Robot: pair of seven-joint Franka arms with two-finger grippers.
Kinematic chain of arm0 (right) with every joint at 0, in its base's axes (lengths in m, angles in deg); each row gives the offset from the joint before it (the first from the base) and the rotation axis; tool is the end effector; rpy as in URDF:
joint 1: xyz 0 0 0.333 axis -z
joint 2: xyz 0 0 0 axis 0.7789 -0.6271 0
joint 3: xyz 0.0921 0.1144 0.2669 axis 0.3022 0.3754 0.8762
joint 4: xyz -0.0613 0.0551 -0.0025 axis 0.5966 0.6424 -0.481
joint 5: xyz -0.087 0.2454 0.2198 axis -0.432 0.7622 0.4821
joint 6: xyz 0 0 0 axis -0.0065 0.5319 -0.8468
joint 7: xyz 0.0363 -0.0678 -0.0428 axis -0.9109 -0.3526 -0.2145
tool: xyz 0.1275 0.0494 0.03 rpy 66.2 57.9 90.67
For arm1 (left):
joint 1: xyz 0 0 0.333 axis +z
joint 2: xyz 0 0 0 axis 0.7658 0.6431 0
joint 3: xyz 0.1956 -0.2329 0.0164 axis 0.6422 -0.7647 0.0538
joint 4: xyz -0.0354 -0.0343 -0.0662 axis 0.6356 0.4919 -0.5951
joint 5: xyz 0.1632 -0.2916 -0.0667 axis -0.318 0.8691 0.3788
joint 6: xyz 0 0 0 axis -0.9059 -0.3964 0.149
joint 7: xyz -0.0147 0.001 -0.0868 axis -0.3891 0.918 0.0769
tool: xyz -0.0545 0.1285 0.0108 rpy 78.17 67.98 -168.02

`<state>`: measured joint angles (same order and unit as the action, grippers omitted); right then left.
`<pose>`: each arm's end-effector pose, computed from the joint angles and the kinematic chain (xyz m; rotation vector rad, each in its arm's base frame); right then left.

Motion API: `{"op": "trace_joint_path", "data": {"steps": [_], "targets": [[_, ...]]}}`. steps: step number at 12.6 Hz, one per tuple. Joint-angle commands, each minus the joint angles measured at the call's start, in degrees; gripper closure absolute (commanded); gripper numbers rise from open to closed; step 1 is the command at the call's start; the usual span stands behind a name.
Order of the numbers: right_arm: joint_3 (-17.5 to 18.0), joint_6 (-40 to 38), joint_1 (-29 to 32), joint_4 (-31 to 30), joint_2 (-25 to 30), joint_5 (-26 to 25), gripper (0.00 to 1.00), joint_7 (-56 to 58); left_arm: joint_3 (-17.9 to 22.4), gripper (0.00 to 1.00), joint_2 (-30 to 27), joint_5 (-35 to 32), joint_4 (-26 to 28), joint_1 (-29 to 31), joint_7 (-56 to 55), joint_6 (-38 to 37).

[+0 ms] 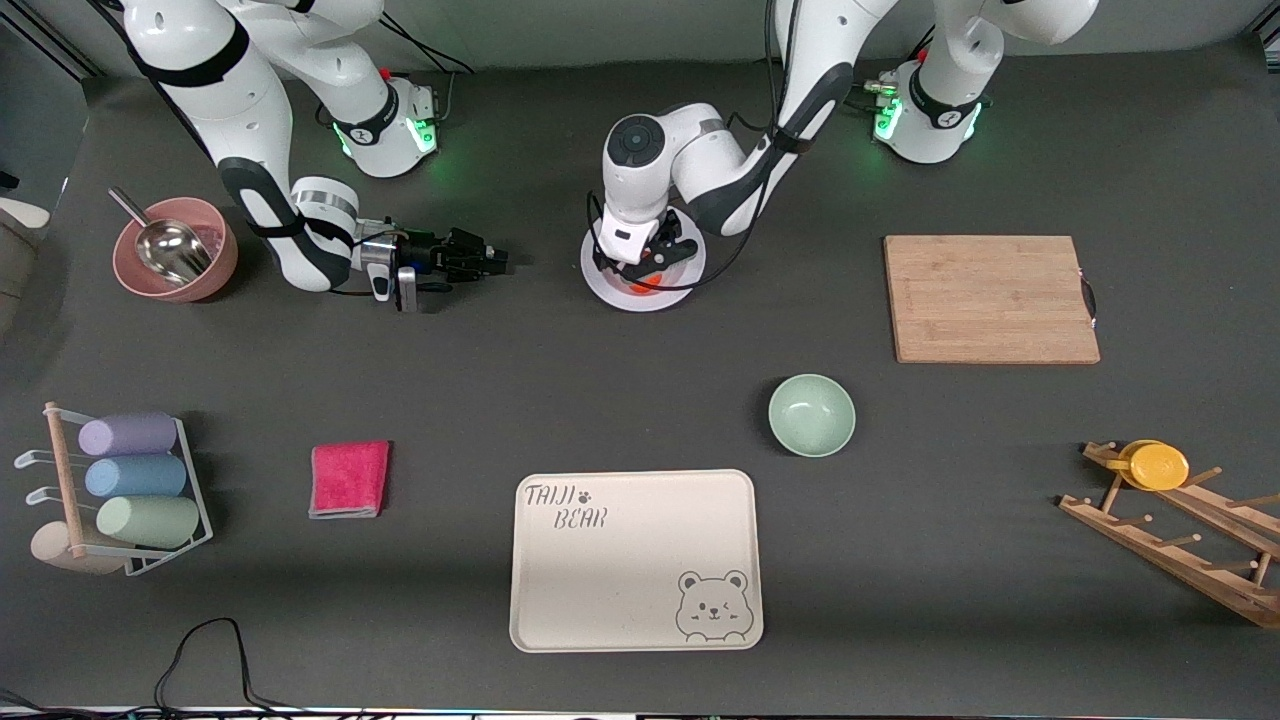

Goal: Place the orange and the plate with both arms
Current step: 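Open the left gripper to release the orange and withdraw it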

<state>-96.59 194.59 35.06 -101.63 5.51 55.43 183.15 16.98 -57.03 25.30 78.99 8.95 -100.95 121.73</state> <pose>0.2837 0.1297 0.1219 -1.9138 -0.0604 -0.0625 0.2947 -0.5051 0.2262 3.0170 0.6872 -0.1513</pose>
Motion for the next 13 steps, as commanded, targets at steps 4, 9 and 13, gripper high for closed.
{"op": "trace_joint_path", "data": {"steps": [4,9,13], "targets": [[7.4,0.26,-1.56,2.16,-3.23,11.1,0.61,1.82,0.62,0.0,-8.95,-0.18,-0.81,11.65,11.9,-10.15],[11.79,0.53,-5.16,5.67,-7.01,21.9,0.61,3.14,7.01,0.0,-13.87,1.84,-6.97,19.41,31.83,-23.24],[17.07,3.6,-6.22,8.92,-8.25,29.64,0.61,3.14,16.32,0.0,-19.33,2.71,-6.18,19.59,48.96,-29.57]]}}
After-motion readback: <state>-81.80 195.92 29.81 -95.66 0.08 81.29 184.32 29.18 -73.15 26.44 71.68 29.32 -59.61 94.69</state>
